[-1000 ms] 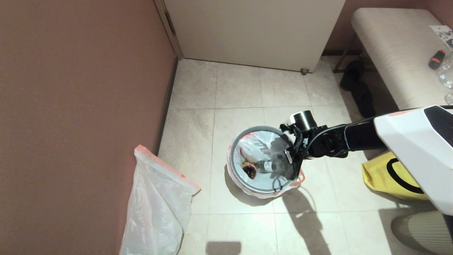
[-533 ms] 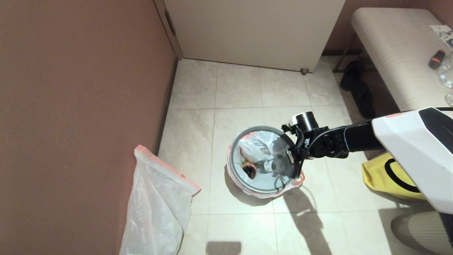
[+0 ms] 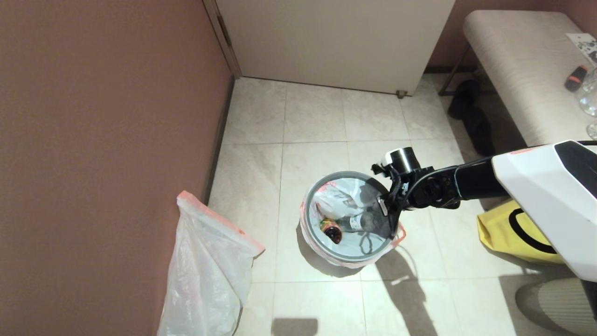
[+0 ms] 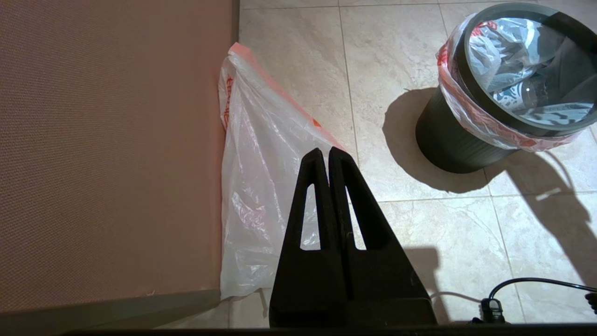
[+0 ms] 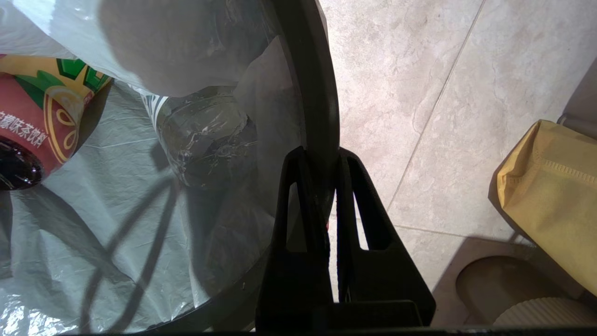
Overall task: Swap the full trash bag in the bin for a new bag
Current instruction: Place the trash can ring on the floor
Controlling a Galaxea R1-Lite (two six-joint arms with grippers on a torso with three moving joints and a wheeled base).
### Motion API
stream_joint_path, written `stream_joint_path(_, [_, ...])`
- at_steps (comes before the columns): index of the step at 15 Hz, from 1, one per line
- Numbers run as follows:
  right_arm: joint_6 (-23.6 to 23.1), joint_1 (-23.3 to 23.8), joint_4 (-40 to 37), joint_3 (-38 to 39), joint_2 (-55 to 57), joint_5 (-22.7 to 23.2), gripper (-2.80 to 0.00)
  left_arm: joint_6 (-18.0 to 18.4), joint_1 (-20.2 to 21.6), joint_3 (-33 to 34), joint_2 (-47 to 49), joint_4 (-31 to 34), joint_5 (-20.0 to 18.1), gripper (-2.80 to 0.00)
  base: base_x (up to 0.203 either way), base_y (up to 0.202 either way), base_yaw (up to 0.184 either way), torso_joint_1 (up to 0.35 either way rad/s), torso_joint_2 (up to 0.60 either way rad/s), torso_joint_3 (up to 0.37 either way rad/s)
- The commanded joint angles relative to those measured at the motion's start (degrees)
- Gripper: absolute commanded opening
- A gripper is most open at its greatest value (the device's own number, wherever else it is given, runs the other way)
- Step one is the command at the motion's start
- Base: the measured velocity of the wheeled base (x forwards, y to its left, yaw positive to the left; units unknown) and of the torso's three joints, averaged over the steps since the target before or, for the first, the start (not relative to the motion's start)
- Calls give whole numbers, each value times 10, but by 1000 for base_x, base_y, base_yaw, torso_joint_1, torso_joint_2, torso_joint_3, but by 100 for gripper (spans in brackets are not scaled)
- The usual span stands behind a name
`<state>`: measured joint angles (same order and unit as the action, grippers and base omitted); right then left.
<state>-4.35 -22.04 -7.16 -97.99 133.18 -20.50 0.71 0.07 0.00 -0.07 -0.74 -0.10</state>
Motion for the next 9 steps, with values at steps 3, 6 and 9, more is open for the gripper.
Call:
stream_joint_path(3, [0,-3,-1,8,-26,-1,-280,0,0,0,1,0,0,-280,0,0,0,0,0,0])
stream_joint_path(6, [0,-7,-1,32,-49,-1,-280,0,0,0,1,0,0,-280,0,0,0,0,0,0])
stream_joint_path(9, [0,-18,-1,59,-81,-1,-280,0,0,0,1,0,0,-280,0,0,0,0,0,0])
